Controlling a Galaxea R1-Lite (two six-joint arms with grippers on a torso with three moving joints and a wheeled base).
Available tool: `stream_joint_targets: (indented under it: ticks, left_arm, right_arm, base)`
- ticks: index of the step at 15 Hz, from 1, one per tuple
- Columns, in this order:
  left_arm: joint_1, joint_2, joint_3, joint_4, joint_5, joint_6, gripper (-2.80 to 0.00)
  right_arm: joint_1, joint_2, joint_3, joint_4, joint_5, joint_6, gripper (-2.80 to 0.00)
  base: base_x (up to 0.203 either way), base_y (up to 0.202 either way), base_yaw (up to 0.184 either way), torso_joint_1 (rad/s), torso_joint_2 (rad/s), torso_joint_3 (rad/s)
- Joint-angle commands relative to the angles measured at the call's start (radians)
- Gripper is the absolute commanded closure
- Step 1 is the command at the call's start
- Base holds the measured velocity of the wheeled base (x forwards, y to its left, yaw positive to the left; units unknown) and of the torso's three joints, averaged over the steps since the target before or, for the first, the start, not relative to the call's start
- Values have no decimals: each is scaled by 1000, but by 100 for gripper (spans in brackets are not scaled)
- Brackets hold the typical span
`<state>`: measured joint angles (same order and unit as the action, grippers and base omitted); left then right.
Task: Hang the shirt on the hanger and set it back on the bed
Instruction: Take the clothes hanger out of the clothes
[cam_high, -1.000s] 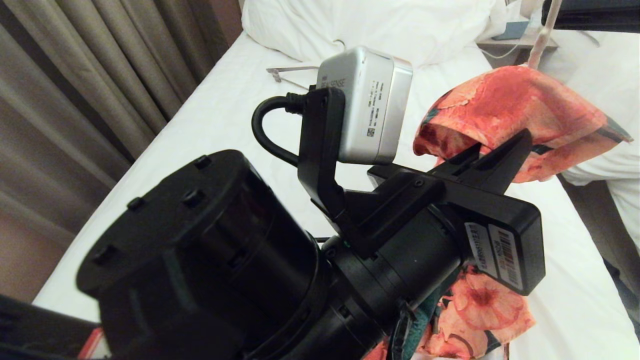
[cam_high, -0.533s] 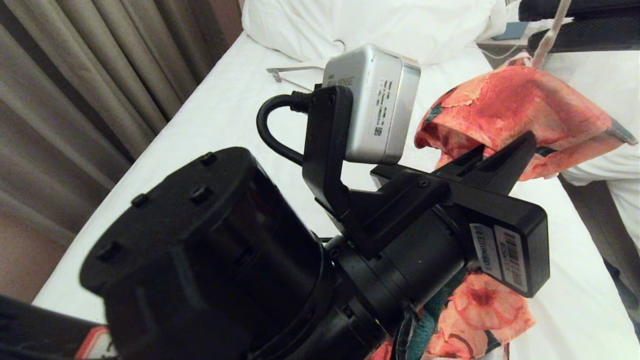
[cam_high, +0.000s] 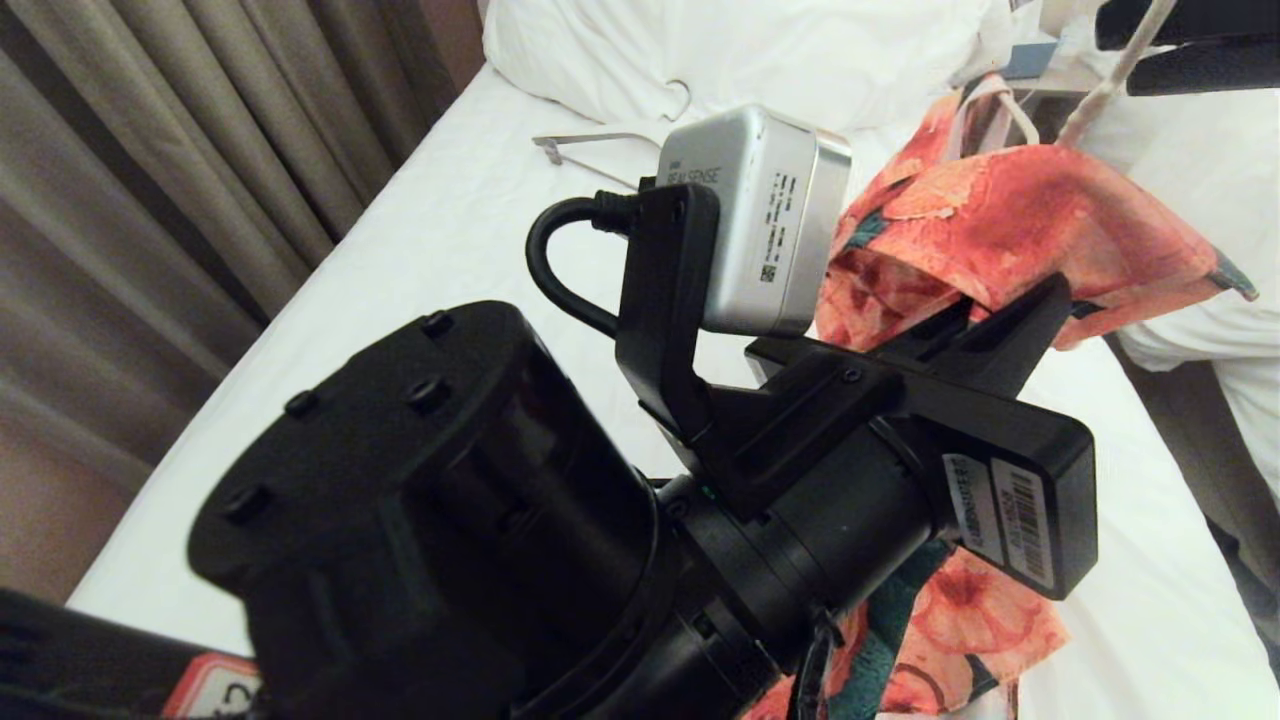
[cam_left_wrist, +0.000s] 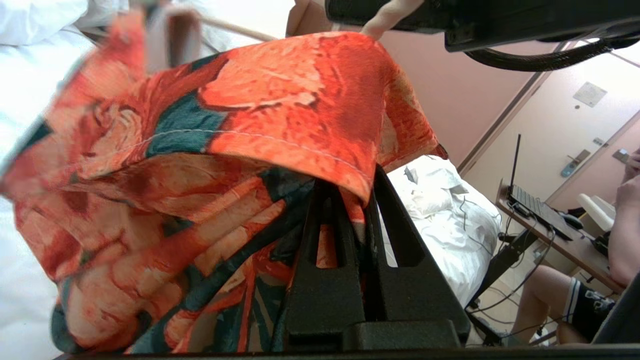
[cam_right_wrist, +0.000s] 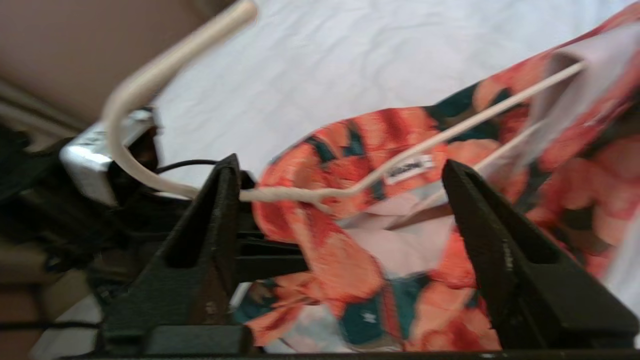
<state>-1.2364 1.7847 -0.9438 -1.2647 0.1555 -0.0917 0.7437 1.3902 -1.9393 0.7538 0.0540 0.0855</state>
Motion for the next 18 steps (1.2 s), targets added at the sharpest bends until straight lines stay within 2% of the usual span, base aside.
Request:
stream_joint_targets:
  ticks: [1,6,9,13,18]
  left_arm:
    - [0,-1,0,-7,1,0,0]
    - [0,-1,-1,9,1,-2,0]
    - [0,2,-12,28,10,-5,0]
    - [0,2,-15,30,10,-6,0]
    - [0,-1,-15,32,12,-6,0]
  right_arm:
    - [-13,-7,10,2,-6,0,-280]
    - [-76,-25,25,2,-6,-62,-280]
    - [-46,-24,35,2,5,-146,-280]
    - [-18,-32,47,3,4,-187,-280]
    - [7,12,63,-7,4,-278,-280]
  base:
    - [0,0,0,0,0,0]
    - [0,0,0,0,0,0]
    - [0,0,0,0,0,0]
    - [0,0,0,0,0,0]
    - [0,0,0,0,0,0]
